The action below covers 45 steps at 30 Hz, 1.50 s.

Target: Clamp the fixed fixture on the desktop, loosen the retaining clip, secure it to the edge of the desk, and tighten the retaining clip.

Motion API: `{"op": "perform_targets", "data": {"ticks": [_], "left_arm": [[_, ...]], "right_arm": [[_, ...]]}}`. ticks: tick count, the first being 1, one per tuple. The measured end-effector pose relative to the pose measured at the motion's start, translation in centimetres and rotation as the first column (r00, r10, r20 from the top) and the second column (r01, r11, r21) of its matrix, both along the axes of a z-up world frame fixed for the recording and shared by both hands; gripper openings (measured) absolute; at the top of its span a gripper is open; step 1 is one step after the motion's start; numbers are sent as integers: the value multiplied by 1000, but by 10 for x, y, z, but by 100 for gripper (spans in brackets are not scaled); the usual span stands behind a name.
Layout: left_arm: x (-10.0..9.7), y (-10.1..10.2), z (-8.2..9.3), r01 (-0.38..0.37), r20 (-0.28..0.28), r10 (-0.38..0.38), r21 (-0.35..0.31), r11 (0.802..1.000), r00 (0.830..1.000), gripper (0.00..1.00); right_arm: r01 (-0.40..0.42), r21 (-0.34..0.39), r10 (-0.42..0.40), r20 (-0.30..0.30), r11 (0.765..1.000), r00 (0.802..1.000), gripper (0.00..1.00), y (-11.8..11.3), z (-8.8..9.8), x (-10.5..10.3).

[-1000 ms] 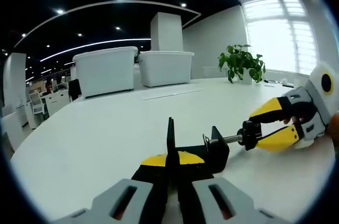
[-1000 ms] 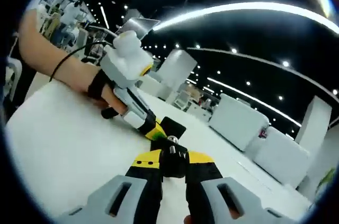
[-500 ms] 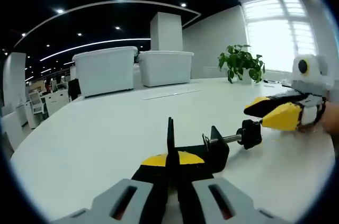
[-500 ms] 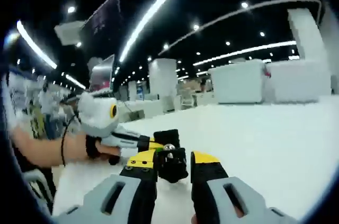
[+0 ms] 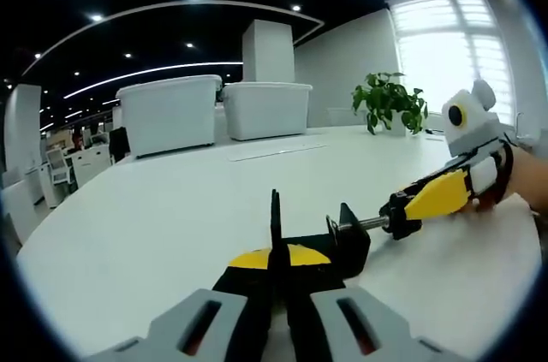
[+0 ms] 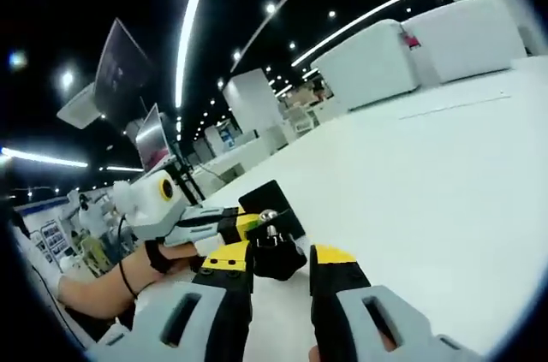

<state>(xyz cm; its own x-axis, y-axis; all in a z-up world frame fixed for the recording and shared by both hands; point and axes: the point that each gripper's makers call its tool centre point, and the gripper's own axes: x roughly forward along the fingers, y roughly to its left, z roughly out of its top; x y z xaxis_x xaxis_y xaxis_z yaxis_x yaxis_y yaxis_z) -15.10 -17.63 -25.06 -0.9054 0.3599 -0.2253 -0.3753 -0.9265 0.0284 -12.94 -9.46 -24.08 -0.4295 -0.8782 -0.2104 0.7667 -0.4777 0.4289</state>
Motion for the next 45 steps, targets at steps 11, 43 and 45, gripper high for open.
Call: {"op": "perform_targets", "data": {"ticks": [11, 43, 45], "left_arm": [[4, 3, 1, 2, 0, -2, 0, 1000, 1000, 6], [-2, -1, 0, 6, 1, -6, 0, 1000, 1000, 6], [-3, -2, 0, 6, 0, -6, -1, 1000, 1000, 6]], "right_arm": [[21, 63, -7, -214, 998, 977, 22, 0, 4, 2], [-24, -241, 21, -14, 970, 1000, 32, 9, 39, 12], [13, -262, -10, 13, 965, 1000, 29, 14, 38, 3]]}}
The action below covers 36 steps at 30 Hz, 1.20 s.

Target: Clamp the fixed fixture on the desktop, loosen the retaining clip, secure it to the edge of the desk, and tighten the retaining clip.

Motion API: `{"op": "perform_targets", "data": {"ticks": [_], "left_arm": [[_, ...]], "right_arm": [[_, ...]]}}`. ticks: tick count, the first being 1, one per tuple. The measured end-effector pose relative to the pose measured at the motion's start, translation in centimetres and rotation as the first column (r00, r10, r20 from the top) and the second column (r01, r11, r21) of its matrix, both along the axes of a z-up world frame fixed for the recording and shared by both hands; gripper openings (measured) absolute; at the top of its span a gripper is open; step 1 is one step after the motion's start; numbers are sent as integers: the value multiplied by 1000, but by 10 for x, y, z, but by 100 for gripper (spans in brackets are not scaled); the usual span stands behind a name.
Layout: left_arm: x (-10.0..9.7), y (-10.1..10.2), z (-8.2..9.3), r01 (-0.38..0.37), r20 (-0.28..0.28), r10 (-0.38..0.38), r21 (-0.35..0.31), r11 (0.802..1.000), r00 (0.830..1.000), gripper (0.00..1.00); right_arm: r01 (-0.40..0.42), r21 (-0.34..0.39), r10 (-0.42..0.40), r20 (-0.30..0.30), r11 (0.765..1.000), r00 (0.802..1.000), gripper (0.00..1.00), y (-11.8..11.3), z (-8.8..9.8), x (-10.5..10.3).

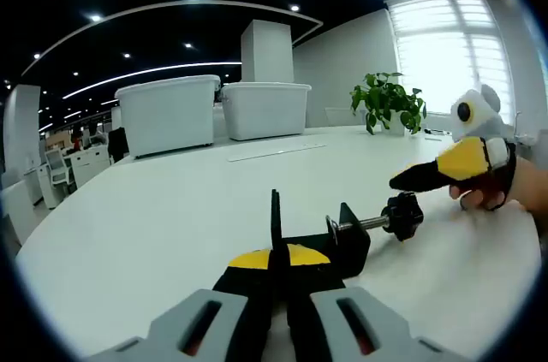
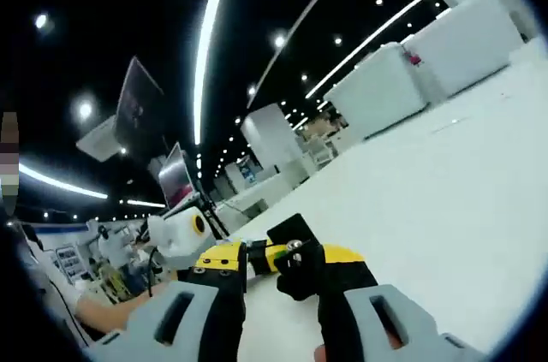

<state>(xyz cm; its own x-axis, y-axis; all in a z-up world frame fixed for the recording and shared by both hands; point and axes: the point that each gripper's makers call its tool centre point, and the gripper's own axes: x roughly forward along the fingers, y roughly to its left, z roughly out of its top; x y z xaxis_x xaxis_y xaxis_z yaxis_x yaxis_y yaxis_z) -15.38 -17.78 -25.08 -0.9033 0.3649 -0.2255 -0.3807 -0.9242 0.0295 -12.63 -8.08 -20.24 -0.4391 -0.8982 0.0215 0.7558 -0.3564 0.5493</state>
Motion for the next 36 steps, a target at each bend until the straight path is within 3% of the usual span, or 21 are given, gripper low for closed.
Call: {"op": "perform_targets", "data": {"ticks": [3, 7, 9, 17, 22, 24, 26, 27, 28, 30, 32, 33, 35, 36], "left_arm": [[2, 0, 0, 0, 0, 0, 0, 1000, 1000, 6], [1, 0, 0, 0, 0, 0, 0, 1000, 1000, 6], [1, 0, 0, 0, 0, 0, 0, 1000, 1000, 6], [-1, 0, -1, 1, 0, -1, 0, 1000, 1000, 6], [-2, -1, -1, 1, 0, -1, 0, 1000, 1000, 5], [-2, 0, -1, 2, 0, -2, 0, 1000, 1000, 5], [-2, 0, -1, 2, 0, -2, 0, 1000, 1000, 6], [-1, 0, -1, 2, 0, -2, 0, 1000, 1000, 6], [-1, 0, -1, 2, 0, -2, 0, 1000, 1000, 6], [-1, 1, -1, 3, 0, -3, 0, 1000, 1000, 6], [0, 1, -1, 2, 0, -2, 1, 1000, 1000, 6], [0, 1, -1, 1, 0, -1, 1, 1000, 1000, 6], [0, 0, -1, 0, 1, 0, 2, 1000, 1000, 6], [0, 0, -1, 0, 1, 0, 1, 1000, 1000, 6]], "right_arm": [[-1, 42, -1, 54, 999, 999, 28, -2, -12, 2], [-54, 167, 47, 47, 984, 998, 28, -14, -31, 16], [-52, 189, 45, 39, 981, 998, 24, -17, -34, 18], [-49, 167, 38, 69, 985, 997, 22, -18, -33, 23], [-16, 204, 28, -53, 979, 998, 21, -19, -29, 30], [19, 249, 24, -170, 968, 985, 21, -21, -26, 34], [73, 313, 36, -327, 947, 944, 20, -23, -23, 41], [103, 341, 42, -394, 934, 918, 20, -21, -23, 33], [137, 370, 57, -469, 919, 881, 20, -18, -22, 16], [216, 425, 103, -611, 879, 785, 20, -21, -20, 23], [271, 459, 147, -691, 846, 708, 20, -20, -20, 6], [308, 478, 182, -733, 822, 655, 20, -22, -21, 10], [330, 486, 194, -752, 810, 630, 20, -23, -21, 12], [330, 486, 194, -751, 809, 631, 20, -25, -22, 17]]}}
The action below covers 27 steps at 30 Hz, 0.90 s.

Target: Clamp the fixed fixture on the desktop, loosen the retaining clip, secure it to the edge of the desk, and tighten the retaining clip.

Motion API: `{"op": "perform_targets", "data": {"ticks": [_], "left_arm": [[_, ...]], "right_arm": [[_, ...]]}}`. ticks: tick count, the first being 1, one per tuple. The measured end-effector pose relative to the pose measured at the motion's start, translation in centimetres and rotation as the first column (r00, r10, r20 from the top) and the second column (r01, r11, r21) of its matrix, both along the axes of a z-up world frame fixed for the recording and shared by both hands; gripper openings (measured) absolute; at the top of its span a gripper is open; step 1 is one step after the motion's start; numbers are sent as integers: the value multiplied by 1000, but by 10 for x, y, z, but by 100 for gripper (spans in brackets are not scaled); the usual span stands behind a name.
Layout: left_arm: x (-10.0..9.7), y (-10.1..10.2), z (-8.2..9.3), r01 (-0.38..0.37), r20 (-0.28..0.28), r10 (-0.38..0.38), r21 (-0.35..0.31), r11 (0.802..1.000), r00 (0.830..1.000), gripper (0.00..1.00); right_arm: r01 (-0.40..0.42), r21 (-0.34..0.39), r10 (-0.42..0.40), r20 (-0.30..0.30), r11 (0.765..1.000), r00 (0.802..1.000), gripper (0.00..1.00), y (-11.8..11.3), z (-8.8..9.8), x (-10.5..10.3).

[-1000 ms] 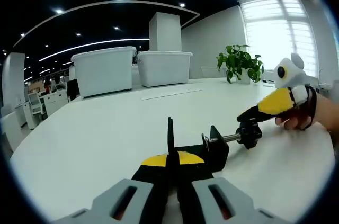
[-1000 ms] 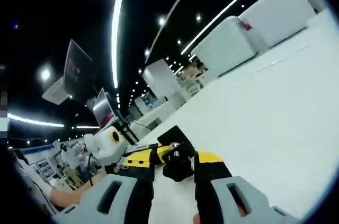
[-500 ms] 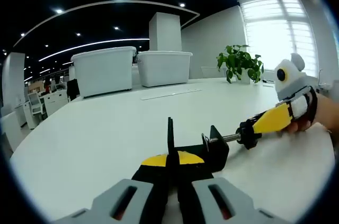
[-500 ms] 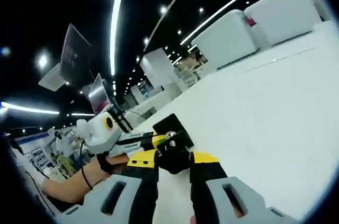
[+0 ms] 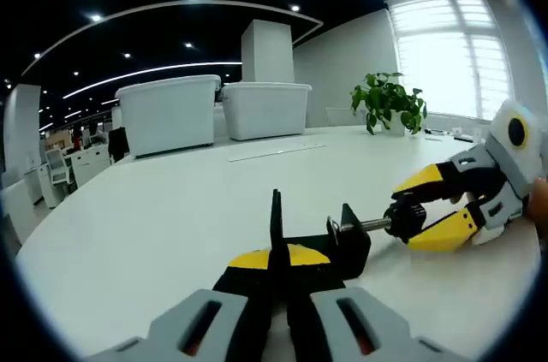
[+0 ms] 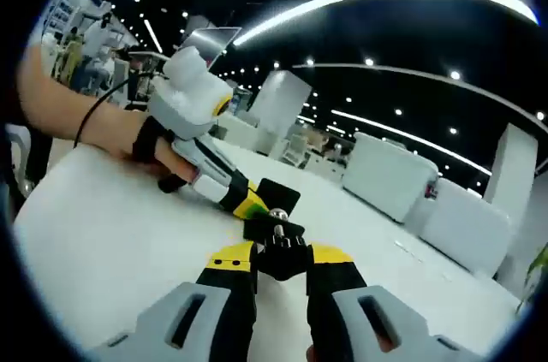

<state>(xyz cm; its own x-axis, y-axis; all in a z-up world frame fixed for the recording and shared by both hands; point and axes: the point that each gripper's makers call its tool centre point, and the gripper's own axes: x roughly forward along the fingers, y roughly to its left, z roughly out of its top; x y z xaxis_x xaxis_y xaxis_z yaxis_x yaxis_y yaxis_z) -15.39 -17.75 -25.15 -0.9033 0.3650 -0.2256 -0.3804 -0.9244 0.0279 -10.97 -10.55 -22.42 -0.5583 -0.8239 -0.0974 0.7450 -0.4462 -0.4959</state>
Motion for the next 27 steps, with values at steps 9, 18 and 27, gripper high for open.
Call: {"op": "perform_targets", "data": {"ticks": [9, 18, 27], "left_arm": [[1, 1, 0, 1, 0, -1, 0, 1000, 1000, 6], [4, 2, 1, 1, 0, -1, 0, 1000, 1000, 6], [8, 4, 2, 2, -1, -2, 0, 1000, 1000, 6]], "right_arm": [[7, 2, -7, -9, 1000, 1000, 21, 2, 0, -6], [-2, -126, 23, 171, 992, 985, 21, 4, 3, -4], [89, -398, 219, 662, 913, 717, 37, 11, 3, 6]]}}
